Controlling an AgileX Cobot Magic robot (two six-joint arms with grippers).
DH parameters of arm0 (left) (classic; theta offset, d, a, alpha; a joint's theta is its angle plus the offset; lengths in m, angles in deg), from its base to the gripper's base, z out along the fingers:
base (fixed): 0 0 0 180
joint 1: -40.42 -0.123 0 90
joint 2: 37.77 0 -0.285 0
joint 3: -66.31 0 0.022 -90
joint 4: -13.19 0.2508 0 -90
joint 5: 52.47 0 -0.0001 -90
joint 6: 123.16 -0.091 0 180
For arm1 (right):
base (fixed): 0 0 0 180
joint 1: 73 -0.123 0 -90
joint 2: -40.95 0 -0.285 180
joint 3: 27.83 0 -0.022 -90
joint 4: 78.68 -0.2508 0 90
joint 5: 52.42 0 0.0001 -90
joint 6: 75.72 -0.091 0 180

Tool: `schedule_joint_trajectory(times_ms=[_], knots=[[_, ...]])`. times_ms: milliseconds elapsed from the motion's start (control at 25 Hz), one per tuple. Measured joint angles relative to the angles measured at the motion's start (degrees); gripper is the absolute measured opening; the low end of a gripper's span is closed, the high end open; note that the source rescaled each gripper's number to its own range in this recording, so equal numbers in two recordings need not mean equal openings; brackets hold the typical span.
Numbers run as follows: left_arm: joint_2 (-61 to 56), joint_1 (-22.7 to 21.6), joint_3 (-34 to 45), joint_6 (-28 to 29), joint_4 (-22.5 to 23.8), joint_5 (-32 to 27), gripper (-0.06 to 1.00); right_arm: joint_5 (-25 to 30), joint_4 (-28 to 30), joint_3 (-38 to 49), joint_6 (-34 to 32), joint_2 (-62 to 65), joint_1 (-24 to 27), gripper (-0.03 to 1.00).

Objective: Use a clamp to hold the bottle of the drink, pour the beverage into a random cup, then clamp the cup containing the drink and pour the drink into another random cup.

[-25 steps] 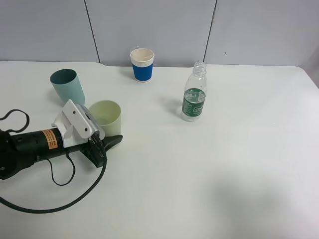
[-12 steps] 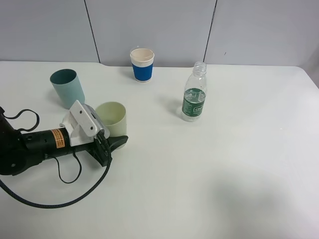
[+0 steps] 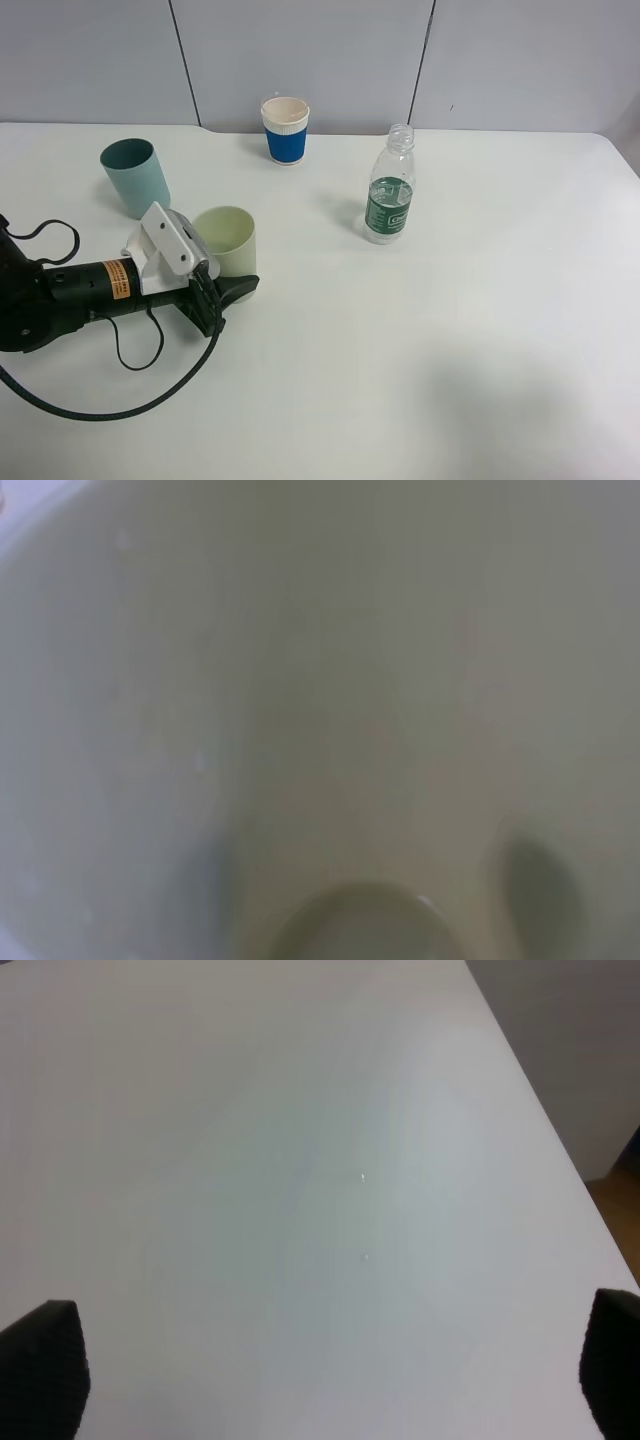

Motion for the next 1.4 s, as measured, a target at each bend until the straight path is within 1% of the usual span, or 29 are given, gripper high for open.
schedule_joint_trajectory(times_ms=[40,80,120,160,200,240,280,320,400,560,840,960,1080,1320,1400], knots=[[-0.57,0.00,0.00,0.06,0.02,-0.07,0.09,0.00,0.00,0.00,0.00,0.00,0.00,1.00],[-1.14,0.00,0.00,0.27,0.02,-0.07,0.23,0.00,0.00,0.00,0.00,0.00,0.00,1.00],[-1.56,0.00,0.00,0.39,0.02,-0.07,0.40,0.00,0.00,0.00,0.00,0.00,0.00,1.00],[-1.85,0.00,0.00,0.56,0.02,-0.07,0.59,0.00,0.00,0.00,0.00,0.00,0.00,1.00],[-1.96,0.00,0.00,0.63,0.02,-0.07,0.74,0.00,0.00,0.00,0.00,0.00,0.00,1.00],[-1.96,0.00,0.00,0.63,0.02,-0.07,0.82,0.00,0.00,0.00,0.00,0.00,0.00,1.00],[-1.96,0.00,0.00,0.63,0.02,-0.07,0.88,0.00,0.00,0.00,0.00,0.00,0.00,1.00],[-1.96,0.00,0.00,0.63,0.02,-0.07,0.91,0.00,0.00,0.00,0.00,0.00,0.00,1.00],[-1.96,0.00,0.00,0.63,0.02,-0.07,0.94,0.00,0.00,0.00,0.00,0.00,0.00,1.00],[-3.00,0.00,1.43,0.68,-0.18,-0.07,0.95,0.00,0.00,0.00,0.00,0.00,0.00,1.00],[-11.17,0.00,9.58,1.50,-3.06,-0.07,0.95,0.00,0.00,0.00,0.00,0.00,0.00,1.00],[-16.69,0.00,13.27,5.71,-4.71,-0.07,0.95,0.00,0.00,0.00,0.00,0.00,0.00,1.00],[-22.12,0.00,16.16,8.68,-7.38,-0.07,0.95,0.00,0.00,0.00,0.00,0.00,0.00,1.00],[-32.13,0.00,20.12,9.80,-12.98,-0.20,0.95,0.00,0.00,0.00,0.00,0.00,0.00,1.00],[-35.43,0.00,20.34,11.41,-14.17,-1.78,0.95,0.00,0.00,0.00,0.00,0.00,0.00,1.00]])
